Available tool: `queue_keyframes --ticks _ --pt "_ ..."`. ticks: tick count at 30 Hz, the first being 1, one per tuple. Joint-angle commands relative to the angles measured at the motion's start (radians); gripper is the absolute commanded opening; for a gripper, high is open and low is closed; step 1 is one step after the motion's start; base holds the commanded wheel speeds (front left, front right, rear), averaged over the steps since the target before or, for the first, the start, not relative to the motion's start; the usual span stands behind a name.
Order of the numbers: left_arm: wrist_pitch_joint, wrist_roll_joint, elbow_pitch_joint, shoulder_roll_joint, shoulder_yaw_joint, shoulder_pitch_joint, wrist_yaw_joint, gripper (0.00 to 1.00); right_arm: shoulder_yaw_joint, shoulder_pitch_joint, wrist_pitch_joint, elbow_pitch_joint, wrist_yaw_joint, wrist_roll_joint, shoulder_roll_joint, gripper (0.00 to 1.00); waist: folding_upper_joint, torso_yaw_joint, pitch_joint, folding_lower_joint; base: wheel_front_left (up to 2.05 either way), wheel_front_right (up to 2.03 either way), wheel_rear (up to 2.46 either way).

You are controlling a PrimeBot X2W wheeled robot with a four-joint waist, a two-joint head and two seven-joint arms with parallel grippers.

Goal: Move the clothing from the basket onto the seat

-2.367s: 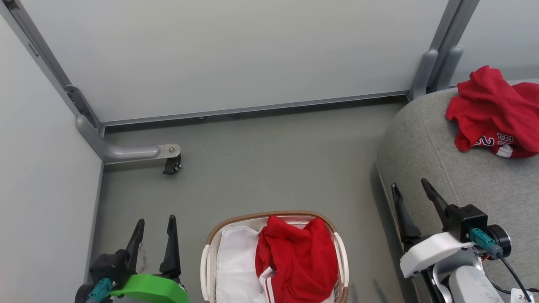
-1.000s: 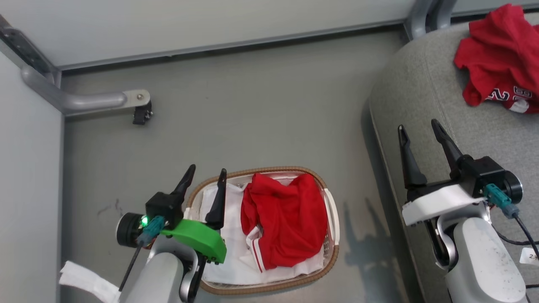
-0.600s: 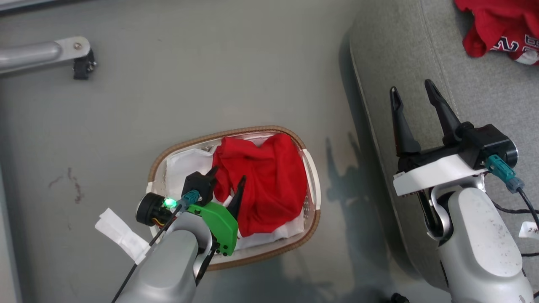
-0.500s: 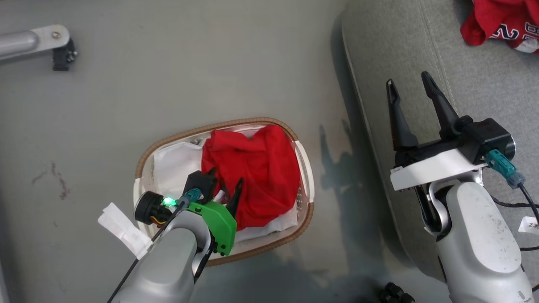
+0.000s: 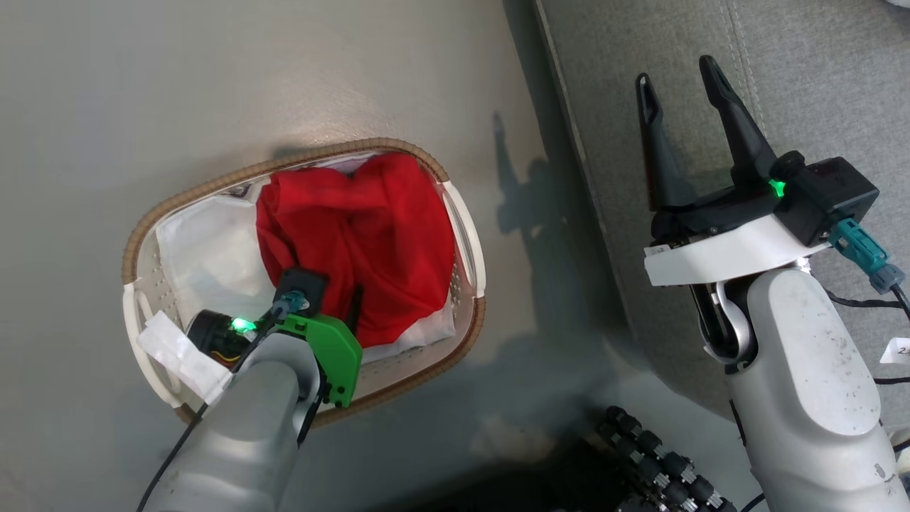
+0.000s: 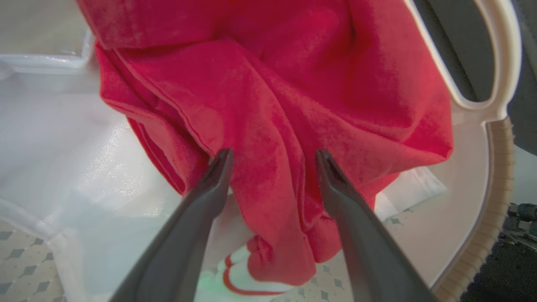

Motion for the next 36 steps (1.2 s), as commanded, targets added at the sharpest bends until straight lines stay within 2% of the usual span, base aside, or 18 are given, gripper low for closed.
queue_keyframes --ticks 1,11,12,13,16,27,36 --pt "-0.005 -0.009 0.01 0.013 0.005 -0.026 0.008 1.0 0.002 -0.017 -0.002 -0.01 -0.001 0.008 -0.002 1.0 -0.0001 -0.035 0.061 -0.0002 0.0 0.0 0.0" --pt "0.003 -0.019 0.064 0.012 0.001 -0.06 0.019 1.0 0.014 -0.032 -0.002 -0.025 -0.001 0.012 -0.002 1.0 -0.0001 -0.038 0.095 -0.0002 0.0 0.0 0.0" --pt "0.007 -0.018 0.067 0.012 -0.001 -0.062 0.019 0.97 0.014 -0.033 -0.002 -0.026 -0.001 0.012 -0.002 1.0 -0.0001 -0.039 0.097 -0.0002 0.0 0.0 0.0" --pt "0.012 -0.017 0.07 0.011 -0.004 -0.065 0.019 0.5 0.014 -0.033 -0.002 -0.027 -0.001 0.012 -0.002 1.0 -0.0001 -0.039 0.098 -0.0002 0.0 0.0 0.0" --pt "0.019 -0.021 0.076 0.01 -0.008 -0.07 0.018 0.0 0.012 -0.034 -0.002 -0.026 -0.001 0.011 -0.002 1.0 -0.0001 -0.039 0.099 -0.0002 0.0 0.0 0.0" --pt "-0.001 -0.027 0.074 0.003 -0.037 -0.065 0.004 0.0 -0.005 -0.019 -0.002 -0.002 -0.001 -0.003 -0.002 1.0 -0.0001 -0.008 0.043 -0.0002 0.0 0.0 0.0" --pt "-0.025 -0.059 -0.024 0.0 -0.065 -0.007 -0.012 0.0 -0.03 0.026 -0.002 0.036 -0.001 -0.055 -0.003 1.0 -0.0001 0.066 -0.104 -0.0002 0.0 0.0 0.0"
